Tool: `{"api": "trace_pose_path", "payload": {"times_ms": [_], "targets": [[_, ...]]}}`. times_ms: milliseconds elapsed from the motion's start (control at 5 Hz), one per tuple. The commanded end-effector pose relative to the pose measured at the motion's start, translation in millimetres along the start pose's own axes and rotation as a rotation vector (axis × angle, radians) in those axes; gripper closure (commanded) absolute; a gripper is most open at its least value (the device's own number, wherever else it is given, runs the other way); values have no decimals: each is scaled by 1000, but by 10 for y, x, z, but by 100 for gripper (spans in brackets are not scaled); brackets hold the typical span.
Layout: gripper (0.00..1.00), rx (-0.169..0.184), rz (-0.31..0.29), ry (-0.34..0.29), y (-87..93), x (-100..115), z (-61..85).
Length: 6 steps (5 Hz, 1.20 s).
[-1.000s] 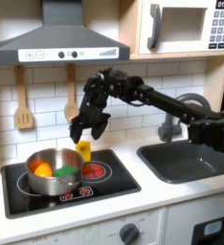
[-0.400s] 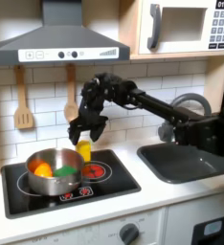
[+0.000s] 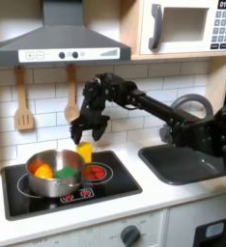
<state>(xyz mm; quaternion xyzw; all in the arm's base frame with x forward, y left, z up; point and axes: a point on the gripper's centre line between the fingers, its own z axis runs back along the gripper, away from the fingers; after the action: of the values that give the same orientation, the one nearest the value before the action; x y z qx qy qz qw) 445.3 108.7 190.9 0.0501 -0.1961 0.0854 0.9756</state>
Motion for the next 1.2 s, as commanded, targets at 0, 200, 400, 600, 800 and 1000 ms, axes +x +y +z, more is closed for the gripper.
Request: {"api": "trace_pose_path", "payload": {"times_ms": [0, 200, 400, 600, 800, 1000], "targets": [[0, 8, 5, 12, 17, -14, -32], [0, 10, 8, 16, 39, -22, -60], [0, 4, 8, 32, 7, -35, -124], [0, 3, 9, 42, 1, -30, -179], [0, 5, 6, 54, 0, -39, -233], [0, 4, 3, 58, 0, -20, -257]]}}
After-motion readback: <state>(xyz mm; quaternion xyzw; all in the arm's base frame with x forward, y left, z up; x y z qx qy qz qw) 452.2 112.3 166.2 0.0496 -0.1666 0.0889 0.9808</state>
